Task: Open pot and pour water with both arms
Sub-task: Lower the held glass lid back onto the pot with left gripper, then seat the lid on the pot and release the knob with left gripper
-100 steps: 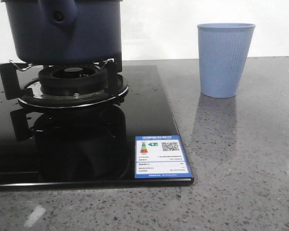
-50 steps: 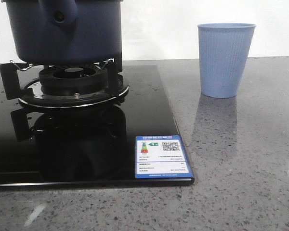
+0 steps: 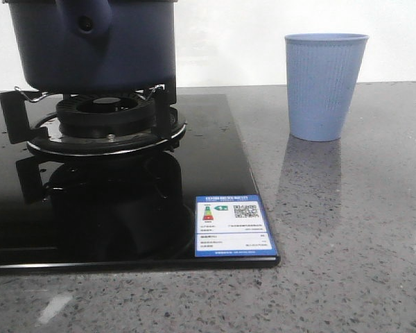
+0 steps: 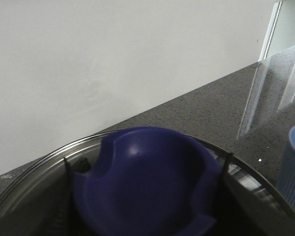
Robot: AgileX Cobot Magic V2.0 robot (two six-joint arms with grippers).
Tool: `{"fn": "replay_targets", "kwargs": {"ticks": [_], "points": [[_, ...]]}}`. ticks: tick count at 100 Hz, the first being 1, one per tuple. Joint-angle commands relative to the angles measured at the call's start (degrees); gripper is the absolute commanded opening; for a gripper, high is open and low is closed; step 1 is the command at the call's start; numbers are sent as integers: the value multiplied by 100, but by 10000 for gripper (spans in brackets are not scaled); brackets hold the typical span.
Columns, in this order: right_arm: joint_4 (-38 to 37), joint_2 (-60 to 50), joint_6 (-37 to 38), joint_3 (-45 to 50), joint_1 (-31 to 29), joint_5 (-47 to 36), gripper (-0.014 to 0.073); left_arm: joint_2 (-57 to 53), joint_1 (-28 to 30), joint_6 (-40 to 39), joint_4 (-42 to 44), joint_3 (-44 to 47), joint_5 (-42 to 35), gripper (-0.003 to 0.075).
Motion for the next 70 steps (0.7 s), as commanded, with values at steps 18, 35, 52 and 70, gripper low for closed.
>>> {"fn": "replay_targets", "kwargs": {"ticks": [18,35,52,70], "points": [[16,-34,23,44,-1,-161,-68,-468,-23,-8,-317,-218,-414,421],[16,-34,23,63,-1,-161,-68,-574,-23,-67,-327,-184,-521,421],[16,-34,23,63,-1,-181,-68,-574,-23,-80,-327,-111,-254,421],[16,-34,23,63,-1,-331,-68,-564,-23,-222,-327,83,-256,440]]}}
